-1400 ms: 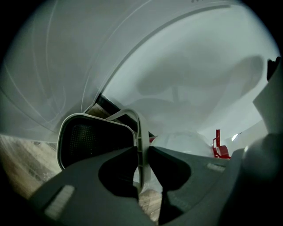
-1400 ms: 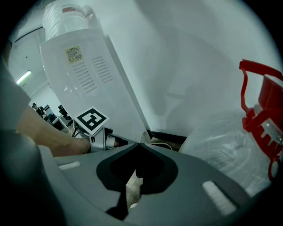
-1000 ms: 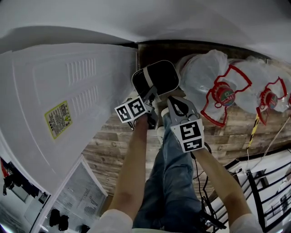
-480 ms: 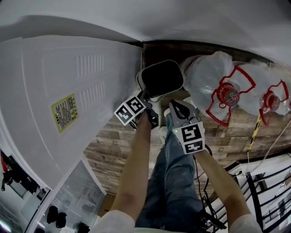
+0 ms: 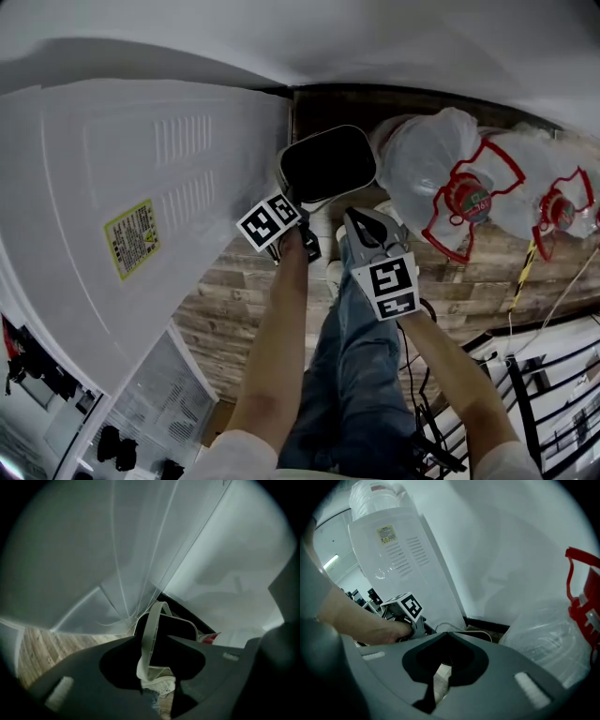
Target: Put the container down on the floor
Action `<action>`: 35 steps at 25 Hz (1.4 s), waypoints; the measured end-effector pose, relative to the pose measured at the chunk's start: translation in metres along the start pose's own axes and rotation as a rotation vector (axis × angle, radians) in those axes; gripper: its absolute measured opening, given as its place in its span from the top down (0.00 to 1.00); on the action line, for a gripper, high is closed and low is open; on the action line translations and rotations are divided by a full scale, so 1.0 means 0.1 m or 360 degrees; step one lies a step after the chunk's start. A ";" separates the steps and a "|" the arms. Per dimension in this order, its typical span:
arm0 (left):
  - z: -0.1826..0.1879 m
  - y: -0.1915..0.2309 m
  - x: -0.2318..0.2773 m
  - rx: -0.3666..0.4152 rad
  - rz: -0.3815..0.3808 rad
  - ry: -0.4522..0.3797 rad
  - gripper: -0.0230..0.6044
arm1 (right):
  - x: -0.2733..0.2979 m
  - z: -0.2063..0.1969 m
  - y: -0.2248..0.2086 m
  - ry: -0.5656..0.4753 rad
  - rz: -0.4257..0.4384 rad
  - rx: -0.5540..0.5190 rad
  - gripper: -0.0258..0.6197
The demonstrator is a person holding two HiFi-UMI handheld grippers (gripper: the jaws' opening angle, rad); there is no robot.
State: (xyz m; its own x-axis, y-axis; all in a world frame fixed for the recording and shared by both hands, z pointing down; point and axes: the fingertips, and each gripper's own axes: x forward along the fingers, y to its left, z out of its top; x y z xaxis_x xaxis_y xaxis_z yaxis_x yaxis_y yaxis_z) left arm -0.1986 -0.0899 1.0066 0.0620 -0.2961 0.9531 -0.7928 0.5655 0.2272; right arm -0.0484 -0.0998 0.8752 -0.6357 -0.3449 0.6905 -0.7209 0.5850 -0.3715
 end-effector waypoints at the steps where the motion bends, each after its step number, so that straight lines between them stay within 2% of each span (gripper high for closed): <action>1: 0.01 0.02 0.00 0.0013 0.0014 0.0002 0.75 | -0.01 0.01 -0.01 -0.0003 -0.0004 0.0002 0.92; 10: 0.03 0.02 -0.12 0.0115 0.0040 0.0007 0.75 | -0.16 0.17 -0.02 -0.0045 -0.0032 -0.0006 0.92; 18: 0.00 -0.28 -0.48 0.0316 -0.0026 0.0023 0.75 | -0.48 0.56 0.08 -0.0158 -0.0070 -0.0032 0.92; 24: 0.03 -0.78 -1.12 0.0488 -0.0228 -0.0041 0.82 | -0.89 0.99 0.17 -0.0236 -0.0114 -0.0084 0.92; 26: 0.11 -0.96 -1.40 0.0594 -0.0287 -0.0089 0.87 | -1.10 1.17 0.22 -0.0280 -0.0127 -0.0068 0.92; 28: 0.20 -1.12 -1.73 0.0688 -0.0334 -0.0149 0.96 | -1.32 1.33 0.26 -0.0335 -0.0108 0.0019 0.92; 30: 0.31 -1.33 -2.04 0.0756 -0.0413 -0.0224 0.96 | -1.56 1.53 0.22 -0.0405 -0.0113 0.0086 0.92; 35: 0.51 -1.73 -2.87 0.0842 -0.0604 -0.0388 0.96 | -2.31 1.93 0.07 -0.0540 -0.0272 0.0144 0.92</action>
State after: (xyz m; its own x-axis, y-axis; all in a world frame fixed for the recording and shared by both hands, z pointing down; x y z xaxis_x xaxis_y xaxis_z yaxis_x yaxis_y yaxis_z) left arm -0.1096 -0.1418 0.6836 0.3048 -0.5985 0.7409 -0.9360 -0.0443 0.3493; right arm 0.0408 -0.1577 0.5932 -0.5484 -0.6640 0.5083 -0.8362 0.4361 -0.3324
